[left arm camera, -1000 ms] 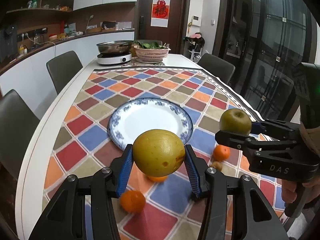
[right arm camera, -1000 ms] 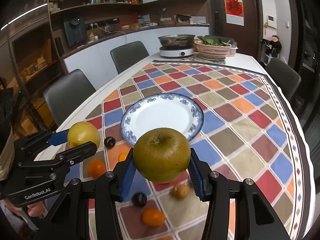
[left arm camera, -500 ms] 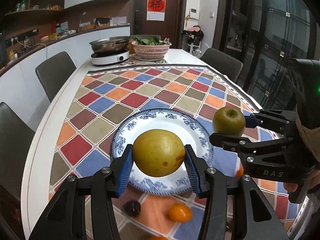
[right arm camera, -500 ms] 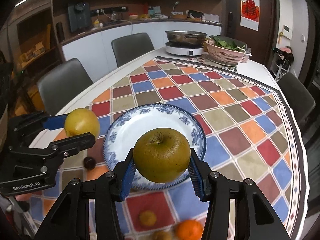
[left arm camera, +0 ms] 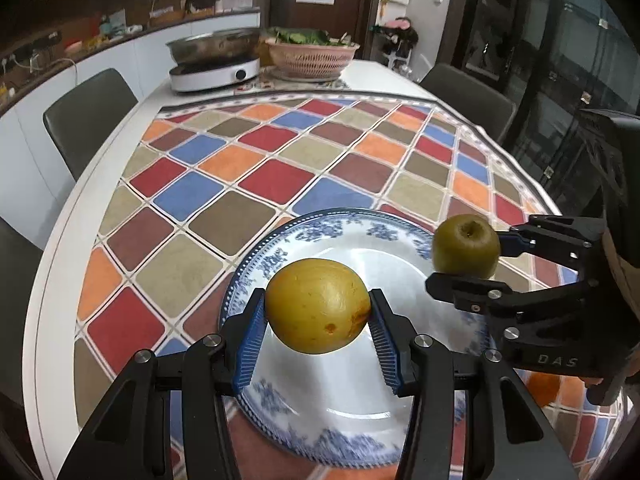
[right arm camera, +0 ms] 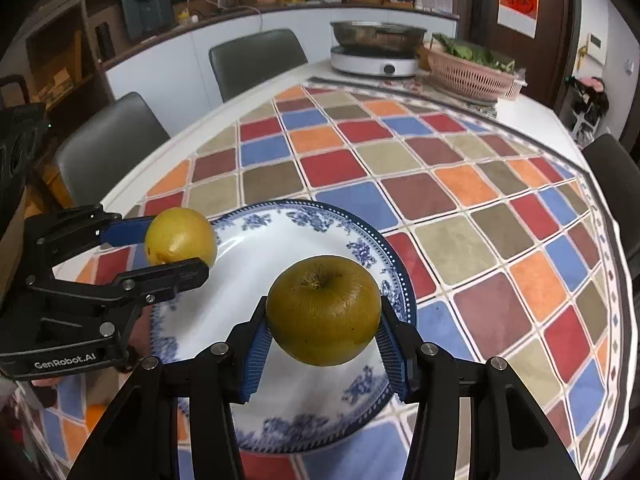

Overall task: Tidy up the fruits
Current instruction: 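Carry the green apple in the right tool while the left tool carries the pear over the plate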

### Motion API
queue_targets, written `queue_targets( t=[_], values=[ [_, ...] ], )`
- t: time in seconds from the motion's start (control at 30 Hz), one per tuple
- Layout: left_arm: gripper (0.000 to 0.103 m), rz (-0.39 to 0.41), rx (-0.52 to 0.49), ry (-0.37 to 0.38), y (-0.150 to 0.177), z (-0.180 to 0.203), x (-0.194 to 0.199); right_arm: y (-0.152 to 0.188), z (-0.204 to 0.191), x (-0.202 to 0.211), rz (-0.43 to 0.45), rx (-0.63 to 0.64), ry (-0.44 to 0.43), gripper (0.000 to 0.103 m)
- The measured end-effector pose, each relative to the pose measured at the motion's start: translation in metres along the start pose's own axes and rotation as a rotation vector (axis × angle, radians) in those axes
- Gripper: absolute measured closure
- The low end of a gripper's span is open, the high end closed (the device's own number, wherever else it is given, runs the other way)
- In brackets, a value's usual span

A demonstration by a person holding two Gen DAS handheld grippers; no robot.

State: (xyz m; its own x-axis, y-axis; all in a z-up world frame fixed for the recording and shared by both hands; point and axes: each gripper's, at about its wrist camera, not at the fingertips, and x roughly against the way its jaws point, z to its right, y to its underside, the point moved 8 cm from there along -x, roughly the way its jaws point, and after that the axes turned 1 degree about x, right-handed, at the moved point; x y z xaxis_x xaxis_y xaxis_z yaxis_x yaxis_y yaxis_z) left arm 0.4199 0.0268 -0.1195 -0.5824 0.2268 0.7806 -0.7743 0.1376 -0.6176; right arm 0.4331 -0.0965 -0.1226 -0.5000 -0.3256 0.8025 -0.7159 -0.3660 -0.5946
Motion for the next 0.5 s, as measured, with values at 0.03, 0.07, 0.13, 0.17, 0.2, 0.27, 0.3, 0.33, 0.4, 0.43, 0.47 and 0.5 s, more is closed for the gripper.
queue_targets(
  t=[0.03,0.07,0.13,0.17,0.2,0.27,0.3,0.33,0.4,0.43,0.47,0.5],
  values=[
    [0.054,-0.011,0.002,-0.003,-0.001,-0.002,-0.005,-0.001,0.002,-0.004,-0.007,-0.005,0.001,0.053],
    [0.054,-0.019,0.005,-0.008,-0.002,-0.004,-0.01,-0.001,0.004,-0.009,-0.014,-0.009,0.0,0.053],
    [0.054,-0.037,0.008,-0.013,-0.003,-0.006,-0.02,-0.002,0.007,-0.018,-0.03,-0.006,0.001,0.053],
    [0.054,-0.045,0.012,-0.014,-0.003,-0.008,-0.024,-0.003,0.008,-0.021,-0.036,-0.001,0.005,0.053],
    [0.054,-0.053,0.014,-0.015,-0.004,-0.009,-0.028,-0.003,0.009,-0.026,-0.045,0.005,0.011,0.053],
    [0.054,-0.065,0.016,-0.017,-0.003,-0.01,-0.034,-0.003,0.01,-0.033,-0.06,0.011,0.014,0.053],
    [0.054,-0.074,0.016,-0.019,-0.003,-0.011,-0.037,-0.002,0.01,-0.035,-0.065,0.011,0.013,0.053],
    [0.054,-0.079,0.017,-0.02,-0.003,-0.011,-0.04,-0.002,0.011,-0.037,-0.069,0.011,0.011,0.053],
    [0.054,-0.095,0.02,-0.024,-0.002,-0.012,-0.046,-0.001,0.011,-0.042,-0.078,0.013,0.01,0.053],
    [0.054,-0.098,0.022,-0.024,-0.001,-0.013,-0.048,-0.001,0.012,-0.044,-0.081,0.014,0.011,0.053],
    [0.054,-0.092,0.02,-0.022,-0.002,-0.014,-0.049,0.0,0.012,-0.046,-0.086,0.014,0.012,0.053],
    [0.054,-0.094,0.02,-0.023,-0.003,-0.014,-0.049,0.001,0.013,-0.049,-0.09,0.014,0.012,0.053]
  ],
)
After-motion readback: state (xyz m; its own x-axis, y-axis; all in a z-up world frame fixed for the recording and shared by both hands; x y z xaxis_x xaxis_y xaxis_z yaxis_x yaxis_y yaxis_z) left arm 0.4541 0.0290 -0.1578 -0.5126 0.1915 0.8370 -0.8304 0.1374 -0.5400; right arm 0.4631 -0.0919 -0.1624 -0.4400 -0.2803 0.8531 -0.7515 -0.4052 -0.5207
